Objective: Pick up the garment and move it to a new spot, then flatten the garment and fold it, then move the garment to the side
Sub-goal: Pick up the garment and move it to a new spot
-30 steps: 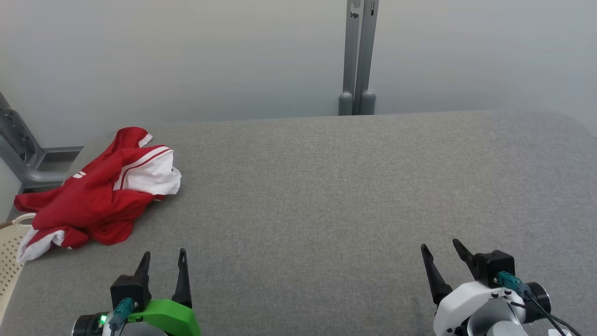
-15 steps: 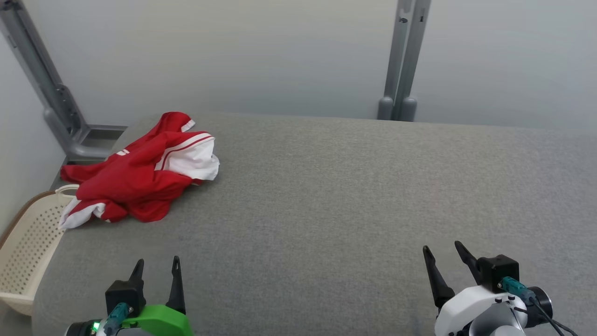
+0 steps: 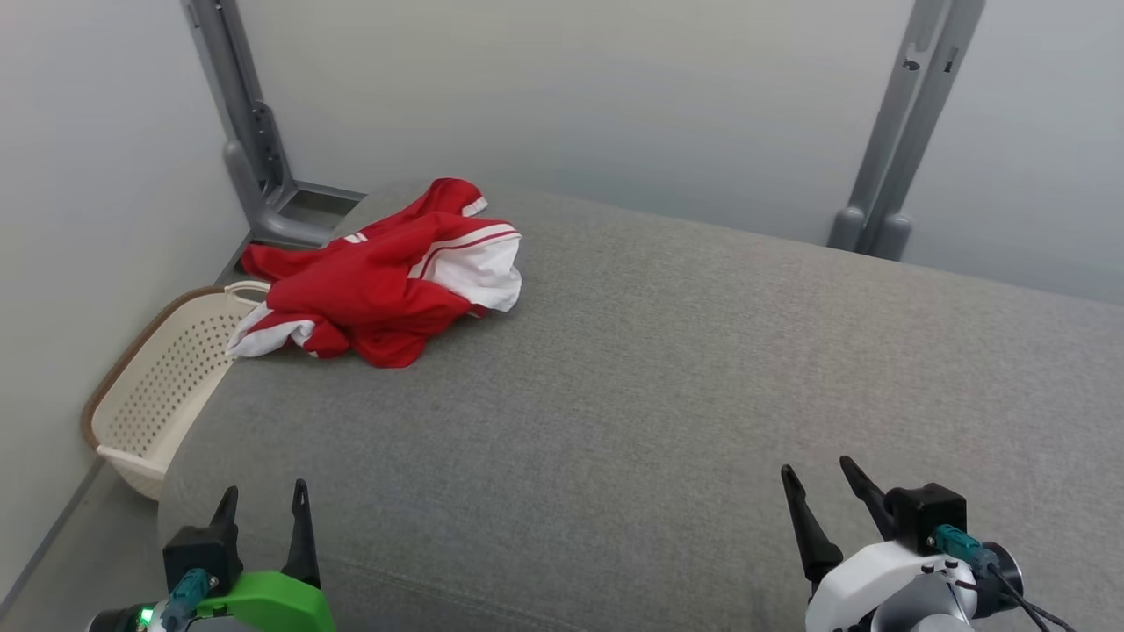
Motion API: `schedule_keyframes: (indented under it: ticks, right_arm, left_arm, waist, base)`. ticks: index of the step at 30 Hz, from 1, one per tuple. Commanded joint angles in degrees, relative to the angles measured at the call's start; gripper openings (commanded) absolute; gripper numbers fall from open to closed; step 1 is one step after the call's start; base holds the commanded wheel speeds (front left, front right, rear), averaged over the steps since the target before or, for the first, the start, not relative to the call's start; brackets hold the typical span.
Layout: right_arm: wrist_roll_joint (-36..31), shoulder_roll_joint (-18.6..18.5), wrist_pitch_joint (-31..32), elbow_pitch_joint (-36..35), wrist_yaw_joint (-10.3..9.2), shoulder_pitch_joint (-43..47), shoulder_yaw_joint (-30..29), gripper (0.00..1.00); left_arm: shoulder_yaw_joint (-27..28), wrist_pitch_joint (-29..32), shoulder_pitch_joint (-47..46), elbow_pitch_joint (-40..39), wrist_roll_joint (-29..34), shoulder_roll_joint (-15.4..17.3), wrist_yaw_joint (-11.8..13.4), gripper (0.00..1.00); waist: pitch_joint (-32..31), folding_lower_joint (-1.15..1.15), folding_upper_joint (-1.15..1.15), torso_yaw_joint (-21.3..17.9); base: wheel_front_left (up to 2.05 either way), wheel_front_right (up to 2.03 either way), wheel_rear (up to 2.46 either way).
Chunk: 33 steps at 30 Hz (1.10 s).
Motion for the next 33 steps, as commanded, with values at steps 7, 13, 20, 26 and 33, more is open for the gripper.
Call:
schedule_keyframes:
  ticks: [7,13,20,26,33]
  right_arm:
    - [0.6,-0.2,-1.1,1.3,0.00,-1.4,0.3,1.00]
    - [1.4,-0.2,-1.6,2.0,0.00,-1.7,0.6,1.00]
    - [1.1,-0.2,-1.8,1.7,0.00,-2.2,1.4,1.00]
    - [-0.4,-0.2,-0.7,-0.9,0.00,-1.8,1.4,1.00]
    - [-5.1,-0.2,3.4,-9.4,-0.01,-4.3,2.1,1.00]
  left_arm:
    - [0.6,0.0,1.1,-1.9,-1.1,0.4,0.8,1.00]
    - [1.0,0.7,0.1,-2.1,-2.3,0.2,0.7,1.00]
    - [0.8,3.7,-4.5,0.9,-4.5,-0.5,-1.1,1.00]
    - [-0.5,9.4,-15.6,8.2,-6.0,0.0,-4.5,1.00]
    - [-2.4,15.1,-31.1,16.7,-6.0,0.8,-8.8,1.00]
  waist:
    - [0.9,0.00,0.00,4.3]
    - [1.1,0.00,0.00,4.7]
    - [2.3,0.00,0.00,3.9]
    - [4.8,0.00,0.00,3.2]
    - [13.8,0.00,0.00,-0.4]
  base:
    - [0.00,0.00,0.00]
    - [0.00,0.00,0.00]
    - [0.00,0.00,0.00]
    - [0.00,0.00,0.00]
    - [0.00,0.00,0.00]
